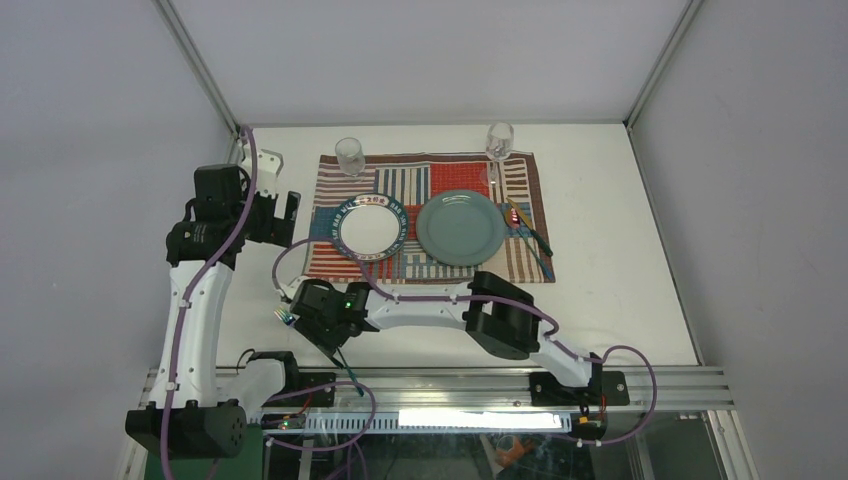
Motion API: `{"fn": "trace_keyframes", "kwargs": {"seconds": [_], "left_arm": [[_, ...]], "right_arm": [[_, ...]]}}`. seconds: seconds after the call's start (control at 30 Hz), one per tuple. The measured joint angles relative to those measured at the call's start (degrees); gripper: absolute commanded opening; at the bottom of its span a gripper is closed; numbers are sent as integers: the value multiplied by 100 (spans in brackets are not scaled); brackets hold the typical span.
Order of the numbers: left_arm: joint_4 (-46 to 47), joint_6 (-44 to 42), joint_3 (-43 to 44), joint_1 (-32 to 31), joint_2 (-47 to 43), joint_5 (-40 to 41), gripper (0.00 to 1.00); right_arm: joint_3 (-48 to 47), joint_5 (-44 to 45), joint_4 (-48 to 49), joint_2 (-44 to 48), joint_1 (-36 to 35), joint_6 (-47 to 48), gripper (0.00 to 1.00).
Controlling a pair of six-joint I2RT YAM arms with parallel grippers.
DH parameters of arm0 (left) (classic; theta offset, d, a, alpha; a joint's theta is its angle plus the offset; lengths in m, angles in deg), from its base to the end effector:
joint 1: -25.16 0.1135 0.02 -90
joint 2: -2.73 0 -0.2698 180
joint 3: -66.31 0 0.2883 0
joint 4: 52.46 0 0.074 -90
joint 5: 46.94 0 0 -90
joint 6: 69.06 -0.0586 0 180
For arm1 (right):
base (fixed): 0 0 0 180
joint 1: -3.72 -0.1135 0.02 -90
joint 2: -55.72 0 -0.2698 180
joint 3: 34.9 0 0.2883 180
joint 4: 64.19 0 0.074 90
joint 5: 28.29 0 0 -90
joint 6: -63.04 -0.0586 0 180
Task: Set the dinner table for one person
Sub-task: Pick up the fork at the center of the board.
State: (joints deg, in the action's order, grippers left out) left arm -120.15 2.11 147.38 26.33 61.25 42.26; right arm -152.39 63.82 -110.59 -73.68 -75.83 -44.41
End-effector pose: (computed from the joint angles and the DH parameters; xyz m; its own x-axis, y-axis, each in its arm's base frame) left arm 0.2389 0.0041 0.3602 -0.6742 0.3090 -0.6708 0.2187 0.9511 0.2183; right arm 0.1006 0.5336 0.1497 -0.4409 -0.7382 -0.5105 -0.8879 0.4420 0.1276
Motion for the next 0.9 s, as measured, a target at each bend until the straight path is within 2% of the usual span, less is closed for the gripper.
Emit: {"fn": "trace_keyframes", "kwargs": {"seconds": [0.1, 0.3, 0.43, 0.57, 0.63, 0.9], "left_arm": [[-33, 2, -11, 0, -52, -76, 99], [-94, -2, -59, -7, -101, -103, 99], [-140, -4, -59, -7, -153, -105, 99], [-168, -4, -59, -7, -203, -122, 99], [-175, -4, -63, -7, -221, -129, 99], [-168, -2, -184, -7, -304, -153, 99]], "right_arm": [[4, 302, 4, -31, -90, 15, 53], [9, 616, 50, -133, -251, 85, 39], [17, 649, 120, -140, -280, 109, 20], [33, 695, 129, -162, -284, 138, 13], [33, 697, 136, -164, -282, 146, 0], [33, 844, 184, -168, -247, 304, 0]]}}
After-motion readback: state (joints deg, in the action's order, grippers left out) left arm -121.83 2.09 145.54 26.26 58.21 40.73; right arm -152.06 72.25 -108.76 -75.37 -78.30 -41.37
